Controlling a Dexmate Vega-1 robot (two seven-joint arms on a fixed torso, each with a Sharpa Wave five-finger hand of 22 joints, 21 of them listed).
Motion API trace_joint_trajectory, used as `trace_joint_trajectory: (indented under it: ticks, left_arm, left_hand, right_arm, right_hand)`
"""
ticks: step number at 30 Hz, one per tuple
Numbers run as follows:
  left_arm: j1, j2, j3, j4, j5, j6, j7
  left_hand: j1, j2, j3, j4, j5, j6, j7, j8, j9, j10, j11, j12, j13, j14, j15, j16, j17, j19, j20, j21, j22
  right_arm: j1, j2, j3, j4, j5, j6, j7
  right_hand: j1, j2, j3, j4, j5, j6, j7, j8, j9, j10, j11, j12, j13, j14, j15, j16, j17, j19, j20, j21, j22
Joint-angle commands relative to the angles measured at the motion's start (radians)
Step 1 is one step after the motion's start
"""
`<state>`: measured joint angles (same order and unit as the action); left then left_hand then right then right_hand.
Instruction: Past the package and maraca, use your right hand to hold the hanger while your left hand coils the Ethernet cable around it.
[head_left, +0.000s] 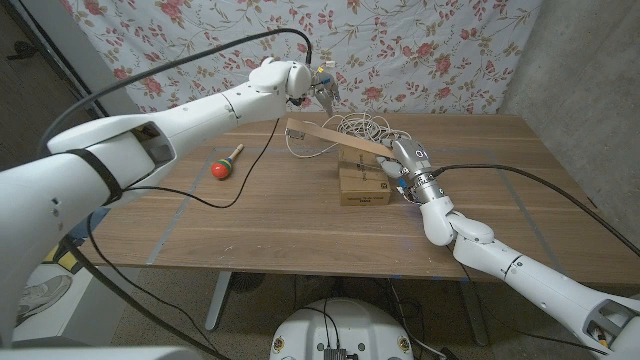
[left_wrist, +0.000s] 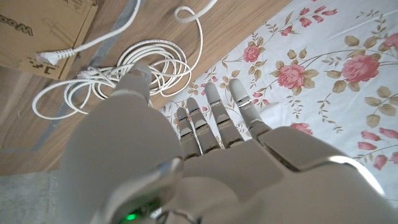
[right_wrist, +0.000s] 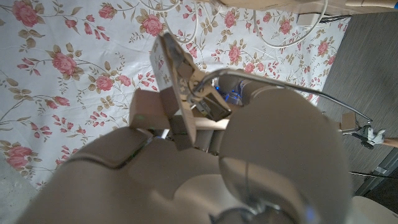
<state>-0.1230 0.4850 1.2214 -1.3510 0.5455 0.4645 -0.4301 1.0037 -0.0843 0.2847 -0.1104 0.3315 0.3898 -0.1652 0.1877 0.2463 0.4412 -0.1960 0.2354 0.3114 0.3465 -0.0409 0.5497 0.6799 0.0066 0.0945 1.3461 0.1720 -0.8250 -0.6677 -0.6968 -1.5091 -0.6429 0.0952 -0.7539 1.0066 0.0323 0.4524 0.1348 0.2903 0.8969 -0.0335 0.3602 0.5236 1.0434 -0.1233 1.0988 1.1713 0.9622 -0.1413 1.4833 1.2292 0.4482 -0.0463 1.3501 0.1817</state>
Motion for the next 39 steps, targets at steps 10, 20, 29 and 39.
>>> trace_joint_trajectory:
  ticks: [10, 20, 29, 39]
  left_arm:
    - [-0.023, -0.119, 0.016, 0.229, 0.212, -0.420, -0.100]
    - [-0.011, -0.162, 0.025, 0.316, 0.236, -0.509, -0.037]
    - [-0.008, -0.211, 0.041, 0.400, 0.237, -0.568, 0.027]
    - [-0.010, -0.264, 0.080, 0.500, 0.243, -0.613, 0.100]
  left_hand:
    - [0.052, 0.010, -0.005, -0.011, 0.043, 0.044, -0.036, 0.020, -0.016, 0.040, -0.019, -0.002, -0.016, 0.013, -0.059, 0.004, -0.002, 0.014, -0.006, -0.035, 0.004]
    - [0.076, 0.027, -0.007, -0.010, 0.063, 0.067, -0.044, 0.023, -0.024, 0.062, -0.020, -0.001, -0.026, 0.030, -0.080, 0.009, -0.003, 0.033, -0.013, -0.051, 0.005]
    - [0.097, 0.055, -0.006, -0.004, 0.084, 0.083, -0.044, 0.025, -0.029, 0.076, -0.020, -0.004, -0.037, 0.054, -0.091, 0.011, -0.007, 0.051, -0.018, -0.070, 0.006]
    - [0.117, 0.090, -0.005, 0.005, 0.105, 0.119, -0.049, 0.030, -0.033, 0.122, -0.021, 0.005, -0.046, 0.096, -0.113, 0.012, -0.018, 0.081, -0.022, -0.088, 0.007]
  right_arm:
    - [0.015, 0.015, -0.005, 0.028, 0.005, 0.010, -0.007]
    - [0.011, 0.010, -0.004, 0.025, 0.009, 0.010, -0.004]
    - [-0.002, 0.000, 0.004, 0.010, 0.016, 0.006, -0.001]
    - [-0.025, -0.015, 0.021, -0.010, 0.028, -0.003, 0.002]
  right_hand:
    - [-0.128, 0.138, 0.008, 0.000, 0.004, 0.030, 0.027, 0.008, 0.001, 0.000, 0.004, 0.015, 0.014, -0.003, -0.071, 0.009, 0.003, 0.000, -0.090, 0.007, 0.002]
    - [-0.128, 0.137, 0.008, 0.000, 0.004, 0.031, 0.027, 0.009, 0.001, 0.004, 0.006, 0.010, 0.001, -0.003, -0.071, 0.012, 0.003, -0.001, -0.089, 0.007, 0.002]
    - [-0.128, 0.137, 0.009, -0.001, 0.004, 0.033, 0.026, 0.011, 0.001, 0.003, 0.003, 0.010, -0.001, -0.004, -0.071, 0.013, 0.003, 0.000, -0.089, 0.007, 0.002]
    - [-0.127, 0.137, 0.009, -0.001, 0.004, 0.033, 0.028, 0.011, -0.001, 0.008, 0.003, 0.011, -0.005, -0.003, -0.071, 0.015, 0.003, 0.000, -0.089, 0.007, 0.002]
